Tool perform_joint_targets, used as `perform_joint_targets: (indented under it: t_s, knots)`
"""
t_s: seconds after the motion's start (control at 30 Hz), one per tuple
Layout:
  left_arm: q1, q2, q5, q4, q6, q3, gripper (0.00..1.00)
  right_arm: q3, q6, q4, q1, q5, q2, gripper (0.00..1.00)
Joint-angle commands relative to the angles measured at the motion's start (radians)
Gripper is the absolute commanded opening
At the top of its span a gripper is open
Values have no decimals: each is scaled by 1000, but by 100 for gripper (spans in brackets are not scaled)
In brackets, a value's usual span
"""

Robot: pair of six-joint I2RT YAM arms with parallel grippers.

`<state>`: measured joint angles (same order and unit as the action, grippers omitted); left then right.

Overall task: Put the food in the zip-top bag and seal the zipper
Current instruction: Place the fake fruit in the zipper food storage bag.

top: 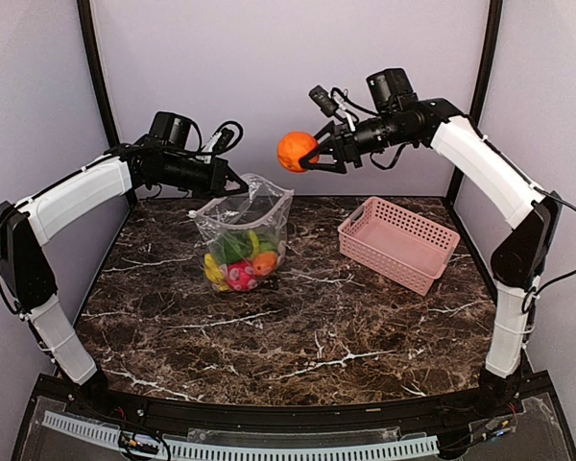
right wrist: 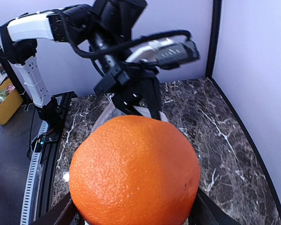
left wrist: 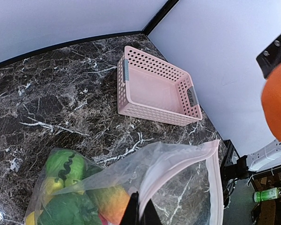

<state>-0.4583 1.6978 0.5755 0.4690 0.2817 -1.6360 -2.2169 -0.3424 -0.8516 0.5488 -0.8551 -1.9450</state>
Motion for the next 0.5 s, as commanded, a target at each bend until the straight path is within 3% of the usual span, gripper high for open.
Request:
perform_joint_targets:
  t_s: [0.0, 0.27, 0.47]
  knots:
    - [-8, -19, 9, 17, 13, -27, 1, -92, -9, 57, 108, 34, -64, 65]
    - [-10, -29, 13, 19, 12, -24, 1, -69, -122, 64, 221, 213, -139, 68]
    - [-11, -39, 5, 24, 1, -19, 1, -99, -108, 59, 225, 280, -176, 80]
